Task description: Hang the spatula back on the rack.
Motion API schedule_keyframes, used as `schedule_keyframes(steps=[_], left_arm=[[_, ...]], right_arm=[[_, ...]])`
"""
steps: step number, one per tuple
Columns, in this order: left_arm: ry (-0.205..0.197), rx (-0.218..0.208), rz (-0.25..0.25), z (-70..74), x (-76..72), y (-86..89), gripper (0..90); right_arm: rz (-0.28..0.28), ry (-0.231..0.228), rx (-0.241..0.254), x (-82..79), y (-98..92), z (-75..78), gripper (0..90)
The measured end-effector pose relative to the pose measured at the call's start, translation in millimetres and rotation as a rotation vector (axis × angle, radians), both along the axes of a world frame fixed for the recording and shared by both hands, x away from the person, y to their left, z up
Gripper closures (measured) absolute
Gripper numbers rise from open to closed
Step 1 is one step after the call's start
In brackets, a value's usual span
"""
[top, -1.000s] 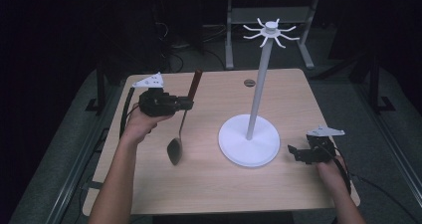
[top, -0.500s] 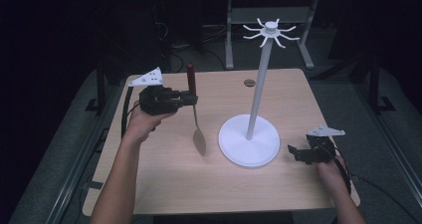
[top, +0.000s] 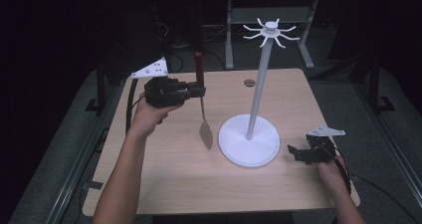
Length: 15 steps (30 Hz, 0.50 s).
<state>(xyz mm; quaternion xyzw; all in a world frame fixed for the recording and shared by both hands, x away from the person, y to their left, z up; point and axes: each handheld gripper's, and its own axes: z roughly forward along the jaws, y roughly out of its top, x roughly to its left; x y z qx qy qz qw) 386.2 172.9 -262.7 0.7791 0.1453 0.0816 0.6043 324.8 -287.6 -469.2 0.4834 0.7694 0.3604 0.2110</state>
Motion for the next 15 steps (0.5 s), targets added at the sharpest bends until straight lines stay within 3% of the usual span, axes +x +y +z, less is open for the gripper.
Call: schedule_keyframes(steps=[15], left_arm=[[-0.058,0.019,-0.059,39.6,5.5,-32.2,73.4]], right_arm=[[0.001,-0.002,0.007,0.0,-2.3,-0.2,14.3]])
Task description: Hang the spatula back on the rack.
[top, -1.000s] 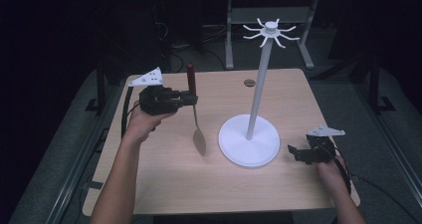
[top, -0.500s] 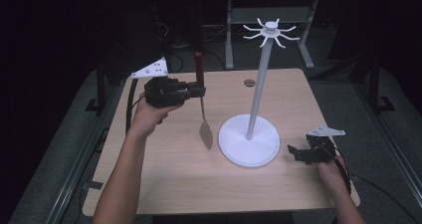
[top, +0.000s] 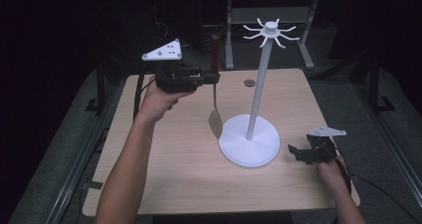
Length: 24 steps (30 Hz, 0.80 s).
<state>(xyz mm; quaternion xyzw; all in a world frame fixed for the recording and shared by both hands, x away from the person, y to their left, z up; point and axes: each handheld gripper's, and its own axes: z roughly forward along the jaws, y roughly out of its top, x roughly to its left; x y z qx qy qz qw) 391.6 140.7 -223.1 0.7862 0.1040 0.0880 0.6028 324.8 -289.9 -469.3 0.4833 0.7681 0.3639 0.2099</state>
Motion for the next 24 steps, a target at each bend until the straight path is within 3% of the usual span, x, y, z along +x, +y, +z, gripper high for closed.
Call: schedule_keyframes(steps=[9,24], left_arm=[[-0.026,0.015,-0.031,16.1,4.1,-24.6,73.4],[-0.020,0.024,-0.058,17.7,10.8,-48.0,73.4]], right_arm=[[0.002,-0.003,0.004,-0.2,-0.5,-0.3,14.3],[-0.003,-0.004,0.018,-0.1,-4.1,-0.2,14.3]])
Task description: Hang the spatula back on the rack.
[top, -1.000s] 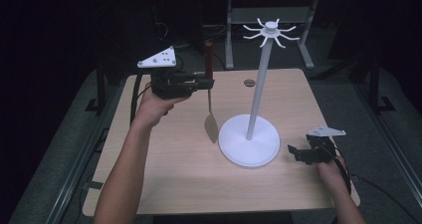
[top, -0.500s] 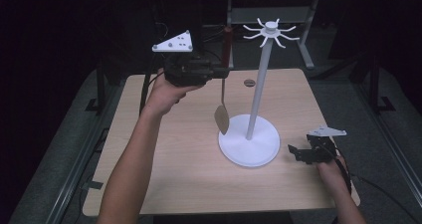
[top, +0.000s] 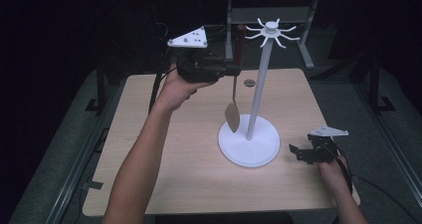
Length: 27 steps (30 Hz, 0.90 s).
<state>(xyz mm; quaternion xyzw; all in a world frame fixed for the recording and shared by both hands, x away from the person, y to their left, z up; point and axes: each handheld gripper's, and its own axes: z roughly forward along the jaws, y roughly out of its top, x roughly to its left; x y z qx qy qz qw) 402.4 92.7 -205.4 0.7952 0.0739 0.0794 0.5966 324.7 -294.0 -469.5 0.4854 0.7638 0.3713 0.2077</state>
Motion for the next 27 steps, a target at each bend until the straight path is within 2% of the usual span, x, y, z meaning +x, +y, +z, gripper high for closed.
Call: schedule_keyframes(steps=[14,17,20,23,27], left_arm=[[0.023,0.028,-0.017,-7.2,4.9,-13.0,73.2],[0.025,0.021,-0.014,-8.1,4.5,-11.1,72.4],[0.020,0.013,-0.008,-7.8,3.8,-8.9,66.0],[0.006,0.028,0.010,-8.2,0.9,-2.6,59.5],[0.024,0.044,0.037,-13.2,-1.6,9.1,52.1]], right_arm=[[0.000,-0.006,0.000,-0.8,0.1,1.0,14.3],[0.000,-0.003,-0.001,-1.1,1.0,1.5,14.3],[0.000,-0.001,0.000,-1.2,1.5,1.5,14.3],[0.002,-0.007,-0.005,-1.1,2.1,1.6,14.3],[0.002,-0.005,-0.008,-1.4,3.1,1.7,14.3]])
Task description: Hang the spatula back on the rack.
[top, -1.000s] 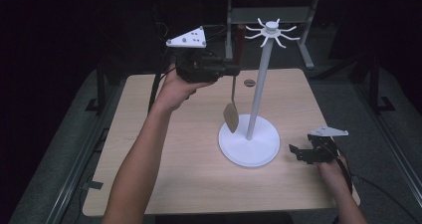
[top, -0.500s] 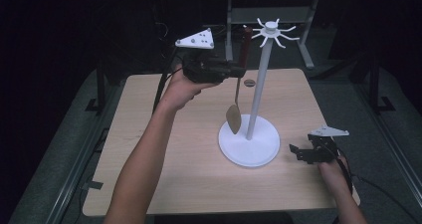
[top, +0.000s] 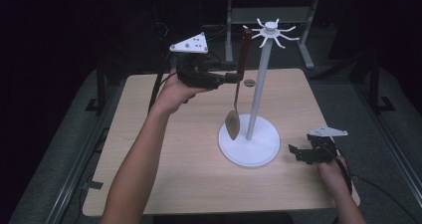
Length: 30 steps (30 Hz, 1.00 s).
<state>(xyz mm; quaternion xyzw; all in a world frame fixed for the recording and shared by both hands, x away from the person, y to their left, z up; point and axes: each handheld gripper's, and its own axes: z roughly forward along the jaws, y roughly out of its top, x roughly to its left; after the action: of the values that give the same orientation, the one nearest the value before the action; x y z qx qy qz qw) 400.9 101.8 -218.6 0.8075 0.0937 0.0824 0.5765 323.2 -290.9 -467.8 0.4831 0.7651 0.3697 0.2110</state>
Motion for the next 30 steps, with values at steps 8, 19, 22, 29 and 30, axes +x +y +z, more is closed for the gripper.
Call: schedule_keyframes(steps=[8,19,22,29,30], left_arm=[[0.038,0.032,0.059,-12.6,-7.2,24.7,43.9],[0.059,0.118,0.173,-34.9,-20.2,56.9,35.5],[0.064,0.131,0.214,-45.2,-25.4,63.8,35.3],[0.082,0.165,0.284,-72.4,-37.9,79.5,33.1],[0.080,0.169,0.292,-76.0,-39.4,81.9,32.9]], right_arm=[[0.004,0.000,-0.005,-0.4,1.4,0.2,14.3],[0.004,0.004,-0.006,-0.3,2.7,0.1,14.3],[0.005,0.003,-0.006,-0.2,3.1,0.2,14.3],[0.009,0.002,-0.011,-0.4,4.4,0.5,14.3],[0.009,0.001,-0.012,-0.4,4.5,0.5,14.3]])
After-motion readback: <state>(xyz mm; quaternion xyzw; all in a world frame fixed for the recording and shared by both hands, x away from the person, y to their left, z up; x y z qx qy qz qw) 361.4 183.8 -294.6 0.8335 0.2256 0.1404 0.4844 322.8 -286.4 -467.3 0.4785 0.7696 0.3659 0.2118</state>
